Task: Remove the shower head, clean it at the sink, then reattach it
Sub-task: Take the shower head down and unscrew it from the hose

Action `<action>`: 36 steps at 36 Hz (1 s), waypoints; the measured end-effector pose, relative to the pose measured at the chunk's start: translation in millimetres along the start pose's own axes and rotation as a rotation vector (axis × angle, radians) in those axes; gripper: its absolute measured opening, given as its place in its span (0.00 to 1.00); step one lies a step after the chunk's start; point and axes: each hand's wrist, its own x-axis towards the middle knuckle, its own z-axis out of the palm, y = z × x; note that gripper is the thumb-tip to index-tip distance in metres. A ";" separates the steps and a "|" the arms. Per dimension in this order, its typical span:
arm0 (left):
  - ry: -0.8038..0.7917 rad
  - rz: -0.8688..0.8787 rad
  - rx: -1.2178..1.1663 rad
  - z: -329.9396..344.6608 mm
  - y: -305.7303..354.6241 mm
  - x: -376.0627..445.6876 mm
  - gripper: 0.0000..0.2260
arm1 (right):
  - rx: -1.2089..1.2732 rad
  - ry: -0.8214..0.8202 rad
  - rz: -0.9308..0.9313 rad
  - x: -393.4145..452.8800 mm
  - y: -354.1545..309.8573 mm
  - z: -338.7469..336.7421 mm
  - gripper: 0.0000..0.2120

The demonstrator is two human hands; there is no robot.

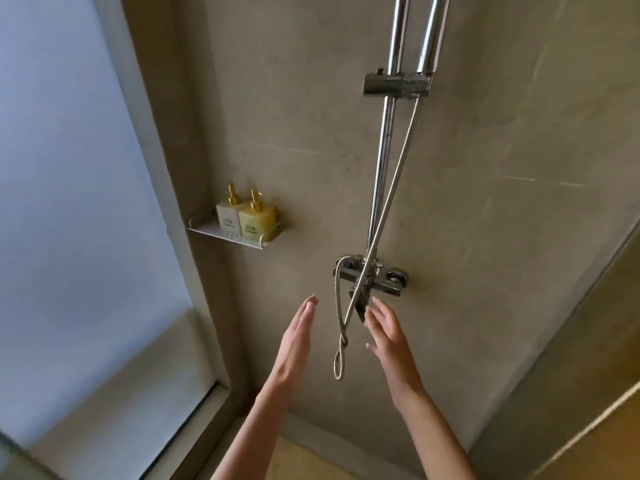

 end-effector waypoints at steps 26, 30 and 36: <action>-0.252 0.326 0.121 103.5 168.5 188.0 0.23 | -0.096 0.145 -0.369 170.6 -186.4 -81.9 0.31; -0.255 0.356 0.171 121.2 185.2 205.2 0.22 | -0.088 0.174 -0.433 192.0 -227.4 -93.2 0.29; -0.289 0.316 0.064 142.3 199.1 218.3 0.22 | -0.115 0.182 -0.538 221.8 -295.8 -94.2 0.30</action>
